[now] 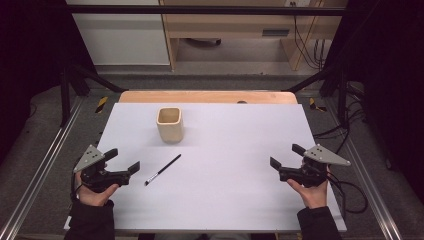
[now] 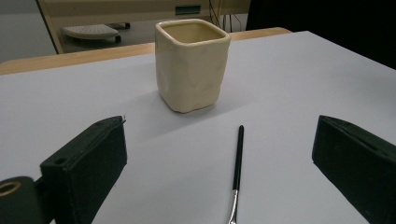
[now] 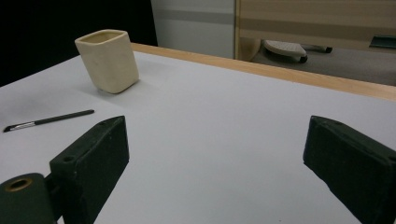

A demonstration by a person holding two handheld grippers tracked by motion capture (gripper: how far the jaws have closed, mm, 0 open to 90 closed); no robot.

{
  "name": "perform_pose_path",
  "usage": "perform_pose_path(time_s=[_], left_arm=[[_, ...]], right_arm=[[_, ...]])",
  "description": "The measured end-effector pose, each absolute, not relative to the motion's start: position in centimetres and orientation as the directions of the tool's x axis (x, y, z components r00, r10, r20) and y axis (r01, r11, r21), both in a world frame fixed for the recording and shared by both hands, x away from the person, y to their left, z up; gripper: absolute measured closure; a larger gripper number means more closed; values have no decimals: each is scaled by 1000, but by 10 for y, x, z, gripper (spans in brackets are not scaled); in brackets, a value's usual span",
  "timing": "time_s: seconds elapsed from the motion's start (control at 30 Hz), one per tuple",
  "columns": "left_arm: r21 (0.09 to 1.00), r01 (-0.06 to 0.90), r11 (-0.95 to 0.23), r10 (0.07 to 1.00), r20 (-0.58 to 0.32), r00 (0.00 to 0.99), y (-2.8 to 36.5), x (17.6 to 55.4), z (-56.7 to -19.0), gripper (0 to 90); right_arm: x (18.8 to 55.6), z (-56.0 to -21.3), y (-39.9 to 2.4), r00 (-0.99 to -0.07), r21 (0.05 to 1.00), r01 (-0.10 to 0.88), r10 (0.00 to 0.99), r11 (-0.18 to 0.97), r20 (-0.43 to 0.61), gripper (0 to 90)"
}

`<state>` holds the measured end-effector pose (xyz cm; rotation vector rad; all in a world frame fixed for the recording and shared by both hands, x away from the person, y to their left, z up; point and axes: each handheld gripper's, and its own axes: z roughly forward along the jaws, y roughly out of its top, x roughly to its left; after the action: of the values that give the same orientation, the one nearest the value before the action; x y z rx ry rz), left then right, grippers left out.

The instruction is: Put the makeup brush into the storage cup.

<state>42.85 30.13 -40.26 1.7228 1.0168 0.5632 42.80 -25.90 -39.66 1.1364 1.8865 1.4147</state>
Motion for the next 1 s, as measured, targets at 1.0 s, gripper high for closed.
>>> perform_pose_path(time_s=[1.0], left_arm=[[871, 422, -250, 811, -50, 583, 268, 444, -399, 43]], right_arm=[[426, -395, -252, -518, 942, 308, 854, 134, 48, 70]])
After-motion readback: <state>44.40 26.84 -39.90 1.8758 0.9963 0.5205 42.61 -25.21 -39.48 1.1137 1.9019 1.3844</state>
